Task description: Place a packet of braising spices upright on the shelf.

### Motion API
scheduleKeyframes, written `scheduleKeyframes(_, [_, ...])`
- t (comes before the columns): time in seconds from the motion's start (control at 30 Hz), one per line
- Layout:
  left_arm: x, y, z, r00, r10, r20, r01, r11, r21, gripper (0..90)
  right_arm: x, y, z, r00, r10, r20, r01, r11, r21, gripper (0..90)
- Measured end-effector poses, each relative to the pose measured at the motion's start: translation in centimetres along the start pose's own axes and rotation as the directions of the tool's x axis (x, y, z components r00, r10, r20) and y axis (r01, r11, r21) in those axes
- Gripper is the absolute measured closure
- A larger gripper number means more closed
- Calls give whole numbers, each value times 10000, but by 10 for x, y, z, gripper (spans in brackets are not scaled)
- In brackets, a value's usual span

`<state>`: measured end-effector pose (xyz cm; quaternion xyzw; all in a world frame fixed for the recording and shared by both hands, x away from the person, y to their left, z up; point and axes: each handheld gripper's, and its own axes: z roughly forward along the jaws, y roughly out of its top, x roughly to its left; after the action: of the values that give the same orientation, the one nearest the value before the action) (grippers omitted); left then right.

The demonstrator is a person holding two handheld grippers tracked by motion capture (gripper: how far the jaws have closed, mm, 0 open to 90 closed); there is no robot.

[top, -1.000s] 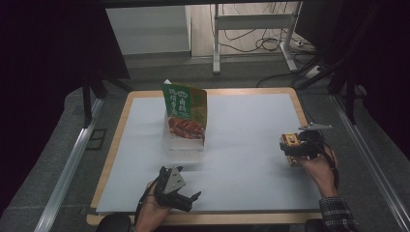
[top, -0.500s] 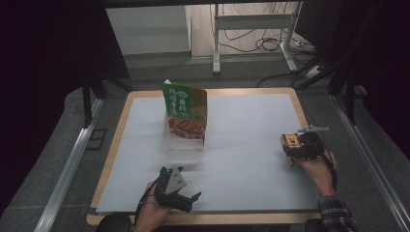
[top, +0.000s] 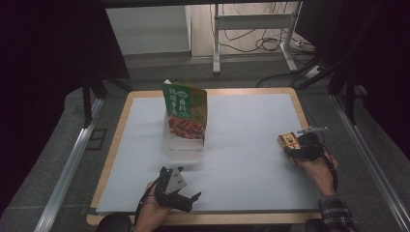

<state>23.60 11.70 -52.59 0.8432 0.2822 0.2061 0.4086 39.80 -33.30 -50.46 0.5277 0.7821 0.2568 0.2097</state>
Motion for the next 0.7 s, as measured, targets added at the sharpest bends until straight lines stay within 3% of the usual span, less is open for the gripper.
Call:
scheduleKeyframes(0.23, [0, 0, 0, 10000, -4, -20, 4, 10000, -24, 0, -1, 1, -7, 9997, -95, -218, 90, 9997, -229, 323])
scheduleKeyframes(0.43, [0, 0, -1, 10000, 0, -31, 0, 10000, -70, 0, 8, 2, -16, 9952, -633, -743, 584, 9960, -670, 323])
scheduleKeyframes(0.7, [0, 0, -1, 10000, 9, -21, -10, 10000, -93, 0, 35, 6, -20, 9761, -1621, -1446, 1504, 9847, -885, 323])
